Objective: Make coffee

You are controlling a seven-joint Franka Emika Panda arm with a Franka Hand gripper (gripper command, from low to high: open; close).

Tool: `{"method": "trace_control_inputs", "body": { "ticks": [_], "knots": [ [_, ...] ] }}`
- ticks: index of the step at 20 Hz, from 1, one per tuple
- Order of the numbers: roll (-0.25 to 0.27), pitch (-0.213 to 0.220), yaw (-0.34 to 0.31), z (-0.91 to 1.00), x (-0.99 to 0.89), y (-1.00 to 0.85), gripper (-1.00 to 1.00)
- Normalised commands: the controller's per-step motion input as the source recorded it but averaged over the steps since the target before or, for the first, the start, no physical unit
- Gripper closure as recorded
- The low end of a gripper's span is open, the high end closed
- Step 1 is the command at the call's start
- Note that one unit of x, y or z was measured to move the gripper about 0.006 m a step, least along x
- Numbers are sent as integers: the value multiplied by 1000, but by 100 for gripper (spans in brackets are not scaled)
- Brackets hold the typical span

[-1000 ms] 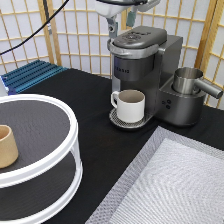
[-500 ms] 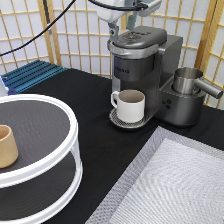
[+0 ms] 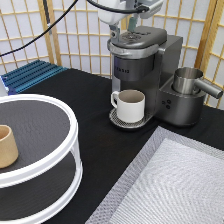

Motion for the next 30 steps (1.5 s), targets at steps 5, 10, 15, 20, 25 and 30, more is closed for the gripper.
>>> {"method": "trace_control_inputs", "body": {
  "ticks": [5,10,15,20,25,30],
  "knots": [
    [0,-46,-15,-409,-23,13,-100],
    [-12,-20,-6,-998,-109,22,-100],
    [-52,0,5,-816,-205,97,-100],
    [-41,-4,-9,910,-353,-305,-100],
    [150,-80,8,429,-36,-901,-100],
    [147,-119,0,-4,-121,-899,-100]
  ]
}}
